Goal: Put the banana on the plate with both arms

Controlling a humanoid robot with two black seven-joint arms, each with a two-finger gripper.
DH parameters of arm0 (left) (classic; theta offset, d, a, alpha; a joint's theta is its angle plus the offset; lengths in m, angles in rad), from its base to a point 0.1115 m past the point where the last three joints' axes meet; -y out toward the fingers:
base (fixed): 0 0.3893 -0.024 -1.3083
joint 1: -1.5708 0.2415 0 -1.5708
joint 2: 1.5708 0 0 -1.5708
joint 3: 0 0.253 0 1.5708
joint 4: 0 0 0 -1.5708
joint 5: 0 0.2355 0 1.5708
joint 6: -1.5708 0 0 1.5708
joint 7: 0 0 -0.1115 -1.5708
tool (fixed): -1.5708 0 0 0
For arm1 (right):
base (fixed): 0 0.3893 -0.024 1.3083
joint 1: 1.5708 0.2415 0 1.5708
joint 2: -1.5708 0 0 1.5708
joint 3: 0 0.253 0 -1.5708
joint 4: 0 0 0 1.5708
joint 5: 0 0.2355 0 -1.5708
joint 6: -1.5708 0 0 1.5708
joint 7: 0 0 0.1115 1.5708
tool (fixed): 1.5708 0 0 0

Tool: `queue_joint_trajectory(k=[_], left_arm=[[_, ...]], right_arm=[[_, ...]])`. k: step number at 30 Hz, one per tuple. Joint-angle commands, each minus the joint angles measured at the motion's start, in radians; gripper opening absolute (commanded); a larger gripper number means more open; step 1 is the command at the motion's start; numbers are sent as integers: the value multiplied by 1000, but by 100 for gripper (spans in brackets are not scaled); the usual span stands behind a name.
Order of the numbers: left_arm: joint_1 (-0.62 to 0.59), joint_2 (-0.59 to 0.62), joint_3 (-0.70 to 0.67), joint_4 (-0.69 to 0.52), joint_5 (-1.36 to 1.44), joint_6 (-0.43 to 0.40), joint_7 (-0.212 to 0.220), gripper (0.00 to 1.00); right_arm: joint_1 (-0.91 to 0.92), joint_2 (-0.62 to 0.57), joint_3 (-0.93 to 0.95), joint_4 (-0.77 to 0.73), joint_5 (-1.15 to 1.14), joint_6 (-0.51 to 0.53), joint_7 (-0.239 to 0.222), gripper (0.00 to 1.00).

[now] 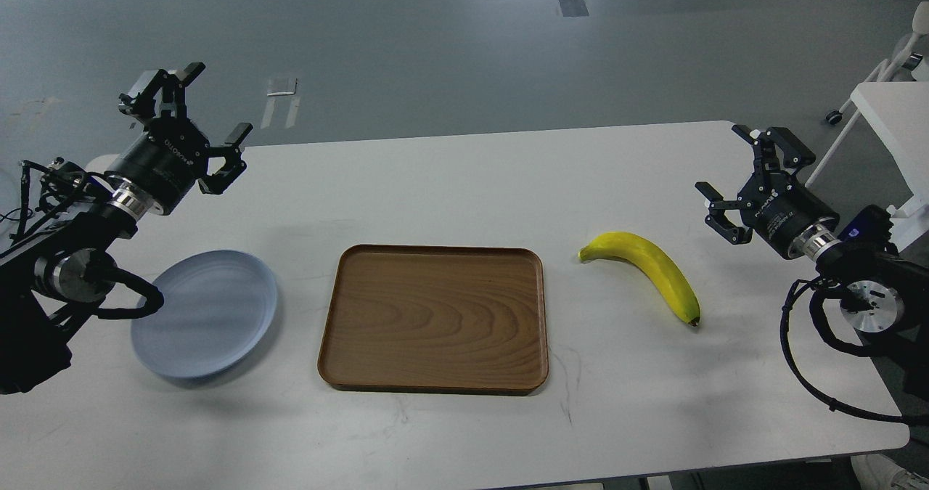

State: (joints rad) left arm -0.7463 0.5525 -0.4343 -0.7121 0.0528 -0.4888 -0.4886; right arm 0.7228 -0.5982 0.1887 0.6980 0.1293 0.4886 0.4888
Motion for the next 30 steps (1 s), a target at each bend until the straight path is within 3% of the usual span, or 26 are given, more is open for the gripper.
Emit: queue_joint_trajectory(k=[1,9,16,21,23,24,30], left_arm=[[1,0,6,0,6,0,0,100],[-2,17,11,8,4,0,0,100],[-47,144,8,74,22,0,0,100],[-87,253,3,49,322,0,0,100],[-104,320,5,-36,583,0,0,100],[-104,320,5,-36,584,0,0,100],[-64,520,26,-464,1039,0,0,100]], right_arm=[[1,1,1,0,0,0,0,100],[1,0,3,2,-2,0,0,100],[3,-8,6,3,-3,0,0,100],[3,-9,6,6,-8,0,0,100],[3,-9,3,6,-10,0,0,100],[3,-9,3,6,-10,0,0,100],[0,-11,-5,8,-11,0,0,100]])
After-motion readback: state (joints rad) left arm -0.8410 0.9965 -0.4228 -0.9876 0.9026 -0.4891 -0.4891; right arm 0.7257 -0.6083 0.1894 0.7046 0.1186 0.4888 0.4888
